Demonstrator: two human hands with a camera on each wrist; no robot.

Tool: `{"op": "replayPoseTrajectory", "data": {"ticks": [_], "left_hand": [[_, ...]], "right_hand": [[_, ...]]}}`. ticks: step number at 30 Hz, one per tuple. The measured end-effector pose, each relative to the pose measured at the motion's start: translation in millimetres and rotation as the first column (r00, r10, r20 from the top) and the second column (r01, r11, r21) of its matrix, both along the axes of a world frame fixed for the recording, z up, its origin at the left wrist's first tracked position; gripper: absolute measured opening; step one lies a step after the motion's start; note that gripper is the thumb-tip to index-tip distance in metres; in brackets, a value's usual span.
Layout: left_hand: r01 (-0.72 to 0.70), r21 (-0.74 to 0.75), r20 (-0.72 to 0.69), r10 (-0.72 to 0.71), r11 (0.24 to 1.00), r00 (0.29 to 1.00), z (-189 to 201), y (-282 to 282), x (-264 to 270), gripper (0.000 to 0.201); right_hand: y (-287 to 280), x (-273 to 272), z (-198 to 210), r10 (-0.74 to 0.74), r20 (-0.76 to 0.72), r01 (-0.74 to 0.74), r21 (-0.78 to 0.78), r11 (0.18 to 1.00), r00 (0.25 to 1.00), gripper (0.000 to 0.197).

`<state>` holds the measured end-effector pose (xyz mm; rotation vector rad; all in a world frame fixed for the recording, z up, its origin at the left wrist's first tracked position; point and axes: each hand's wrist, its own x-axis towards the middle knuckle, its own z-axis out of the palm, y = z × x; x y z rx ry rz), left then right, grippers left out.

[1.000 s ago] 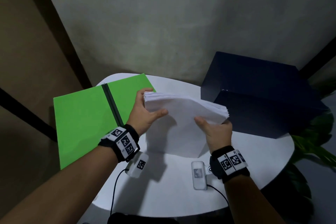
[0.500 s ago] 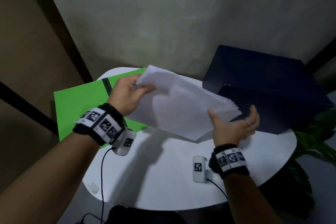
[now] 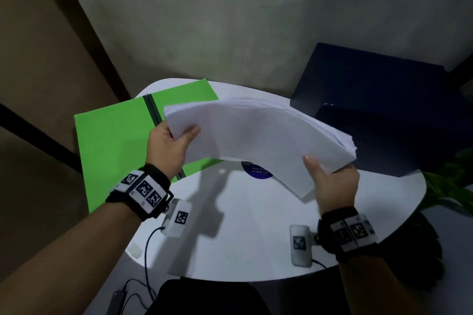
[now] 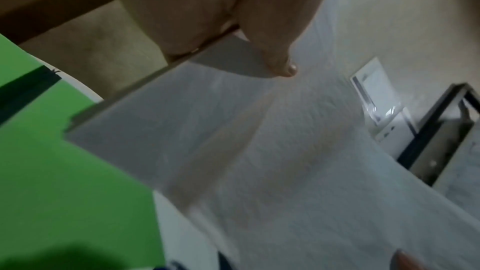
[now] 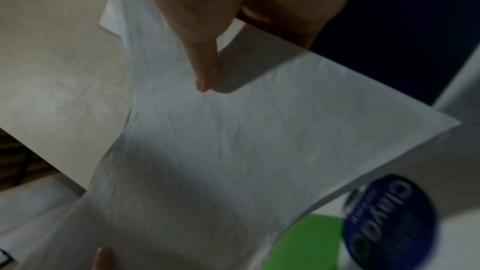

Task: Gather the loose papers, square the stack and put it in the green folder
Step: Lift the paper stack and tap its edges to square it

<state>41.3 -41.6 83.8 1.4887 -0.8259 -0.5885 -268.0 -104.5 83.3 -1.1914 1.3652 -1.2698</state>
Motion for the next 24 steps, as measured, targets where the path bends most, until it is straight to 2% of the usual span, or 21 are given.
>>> {"op": "replayPoseTrajectory", "data": {"ticks": [3, 6, 9, 12, 15, 19, 21, 24], "left_hand": [[0.108, 0.151, -0.013, -0.108, 0.983, 0.994, -27, 16, 0, 0.041], [0.126, 0.244, -0.012, -0.127, 0.962, 0.992, -38, 21, 2, 0.022], [0.130, 0.196, -0.006, -0.131, 0.972, 0.991, -30, 22, 2, 0.017], [0.156, 0.178, 0.049, -0.167, 0.972, 0.985, -25, 25, 5, 0.020], [0.186, 0.156, 0.066, -0.198, 0.970, 0.978, -23, 24, 6, 0.021], [0.137, 0.138, 0.107, -0.153, 0.981, 0.982, -20, 18, 0, 0.008], [0.108, 0.132, 0.111, -0.123, 0.985, 0.986, -19, 14, -4, 0.006], [0.075, 0.128, 0.080, -0.085, 0.989, 0.993, -19, 8, -6, 0.008]], "right_hand": [[20, 3, -23, 0.023, -0.053, -0.017, 0.112, 0.994, 0.998, 0.032], [25, 4, -34, 0.076, -0.057, -0.065, 0.183, 0.981, 0.995, 0.024], [23, 2, -28, 0.041, -0.062, -0.033, 0.122, 0.992, 0.997, 0.022], [22, -3, -26, 0.011, -0.112, 0.000, 0.095, 0.995, 0.994, 0.031], [22, -5, -23, -0.017, -0.173, 0.024, 0.039, 0.999, 0.985, 0.023], [22, 0, -19, -0.022, -0.193, 0.012, -0.056, 0.998, 0.981, 0.006], [23, 1, -18, -0.029, -0.198, 0.010, -0.099, 0.995, 0.980, 0.008], [22, 1, -18, -0.059, -0.177, 0.047, -0.069, 0.997, 0.982, 0.013]]}}
